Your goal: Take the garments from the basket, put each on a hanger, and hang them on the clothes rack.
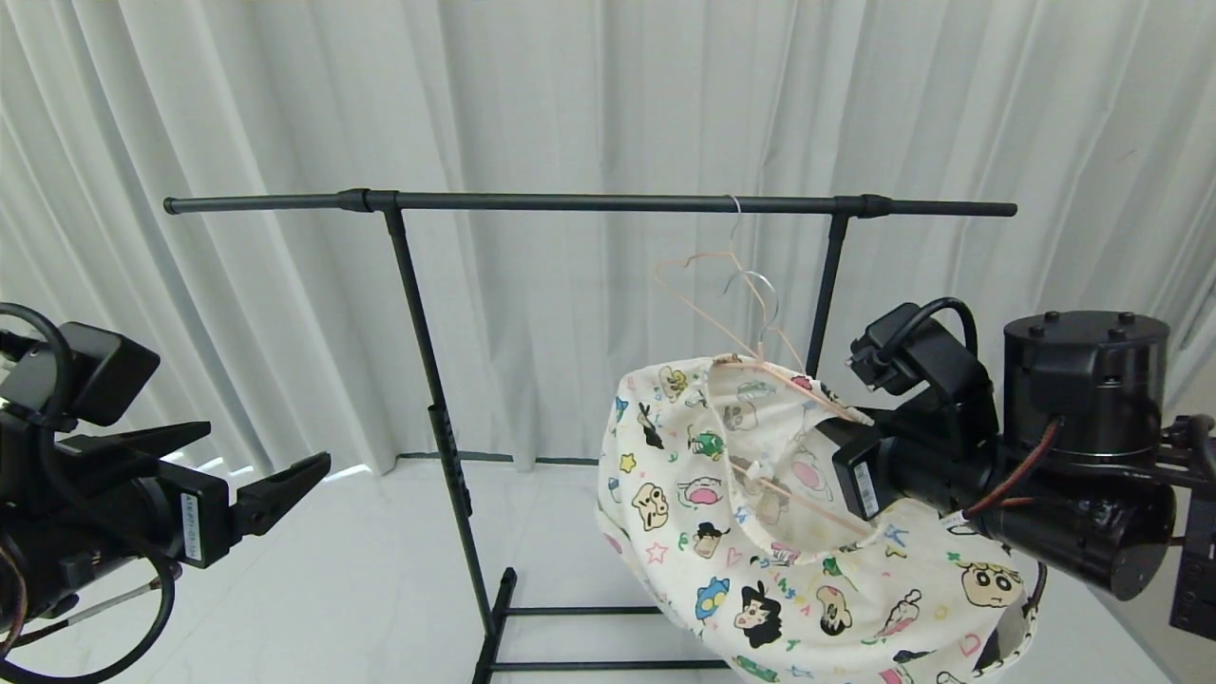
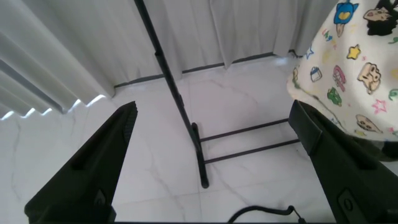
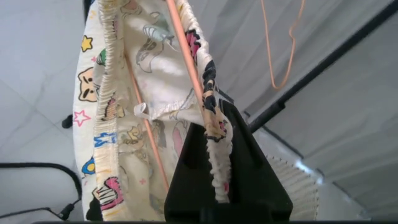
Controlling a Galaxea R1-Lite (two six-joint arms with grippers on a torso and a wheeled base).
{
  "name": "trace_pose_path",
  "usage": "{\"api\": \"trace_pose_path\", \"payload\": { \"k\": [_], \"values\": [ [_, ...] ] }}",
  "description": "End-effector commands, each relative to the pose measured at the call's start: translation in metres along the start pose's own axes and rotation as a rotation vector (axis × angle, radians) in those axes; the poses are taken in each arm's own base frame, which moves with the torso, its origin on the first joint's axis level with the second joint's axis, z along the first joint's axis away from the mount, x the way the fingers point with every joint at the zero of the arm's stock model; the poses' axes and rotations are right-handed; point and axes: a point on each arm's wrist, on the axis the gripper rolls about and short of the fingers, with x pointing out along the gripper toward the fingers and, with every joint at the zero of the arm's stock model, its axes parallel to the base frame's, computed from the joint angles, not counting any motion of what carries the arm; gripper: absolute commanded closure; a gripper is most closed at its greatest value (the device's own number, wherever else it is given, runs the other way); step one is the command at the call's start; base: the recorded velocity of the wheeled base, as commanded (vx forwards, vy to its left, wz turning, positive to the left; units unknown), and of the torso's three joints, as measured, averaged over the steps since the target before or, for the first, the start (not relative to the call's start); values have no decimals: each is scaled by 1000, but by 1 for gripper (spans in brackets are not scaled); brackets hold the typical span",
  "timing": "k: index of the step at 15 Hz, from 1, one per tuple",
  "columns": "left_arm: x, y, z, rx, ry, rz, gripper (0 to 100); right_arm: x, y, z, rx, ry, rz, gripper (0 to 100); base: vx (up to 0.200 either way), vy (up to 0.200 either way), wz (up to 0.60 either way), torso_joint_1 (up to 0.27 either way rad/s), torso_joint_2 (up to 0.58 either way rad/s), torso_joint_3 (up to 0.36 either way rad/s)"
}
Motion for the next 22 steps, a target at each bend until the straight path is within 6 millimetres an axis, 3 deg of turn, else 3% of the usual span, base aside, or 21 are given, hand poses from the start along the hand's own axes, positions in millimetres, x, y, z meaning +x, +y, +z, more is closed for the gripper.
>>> {"api": "trace_pose_path", "payload": {
  "k": [1,5,7,13,22],
  "values": [
    [-2,-1,1,4,-10,-3,0,10,1,-2,11,18,-3,100,0,0,0,0,0,0],
    [-3,-1,3,6,-20,-2,0,34,6,9,35,0,-4,100,0,0,0,0,0,0],
    [-4,-4,4,11,-25,-17,0,38,4,14,42,-13,-13,100,200,0,0,2,-2,0],
    [-6,-7,5,20,-38,-36,0,38,-5,30,106,-142,-47,100,200,0,0,4,2,-3],
    [-6,-7,5,20,-38,-36,0,39,-4,47,118,-198,-37,100,200,0,0,3,3,2]
  ]
}}
